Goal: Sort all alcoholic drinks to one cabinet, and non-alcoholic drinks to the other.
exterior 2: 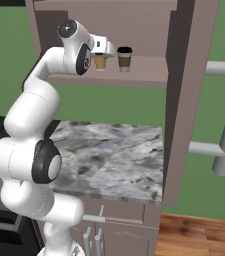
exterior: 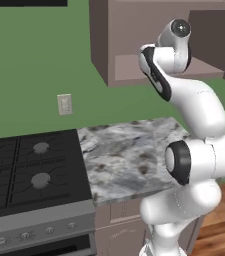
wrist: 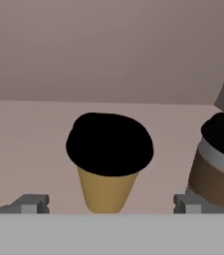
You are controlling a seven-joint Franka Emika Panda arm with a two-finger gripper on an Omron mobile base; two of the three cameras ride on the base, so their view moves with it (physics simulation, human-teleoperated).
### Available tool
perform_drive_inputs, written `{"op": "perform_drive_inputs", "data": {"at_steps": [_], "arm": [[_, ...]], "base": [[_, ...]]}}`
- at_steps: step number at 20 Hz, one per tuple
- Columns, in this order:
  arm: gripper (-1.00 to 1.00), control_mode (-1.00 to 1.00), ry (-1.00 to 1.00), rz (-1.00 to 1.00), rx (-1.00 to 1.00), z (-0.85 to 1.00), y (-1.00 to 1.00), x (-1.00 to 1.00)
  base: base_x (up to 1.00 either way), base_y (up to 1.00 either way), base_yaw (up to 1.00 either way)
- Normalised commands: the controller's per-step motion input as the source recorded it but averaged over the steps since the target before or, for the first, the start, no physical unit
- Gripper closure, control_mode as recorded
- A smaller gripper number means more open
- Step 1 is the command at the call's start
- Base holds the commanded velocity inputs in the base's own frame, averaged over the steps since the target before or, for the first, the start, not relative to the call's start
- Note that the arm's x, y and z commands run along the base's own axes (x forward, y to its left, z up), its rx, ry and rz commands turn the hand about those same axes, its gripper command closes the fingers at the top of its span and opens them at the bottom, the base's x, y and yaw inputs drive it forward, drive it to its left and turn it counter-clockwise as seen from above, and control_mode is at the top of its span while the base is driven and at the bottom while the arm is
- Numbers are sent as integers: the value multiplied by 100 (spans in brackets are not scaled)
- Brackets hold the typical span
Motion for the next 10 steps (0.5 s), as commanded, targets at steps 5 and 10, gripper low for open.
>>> {"op": "perform_drive_inputs", "data": {"at_steps": [5, 10], "arm": [[-100, -100, -3, 0, 0, 0, 0, -37], [-100, -100, -4, 0, 0, 0, 0, -43]], "base": [[0, 0, 0], [0, 0, 0]]}}
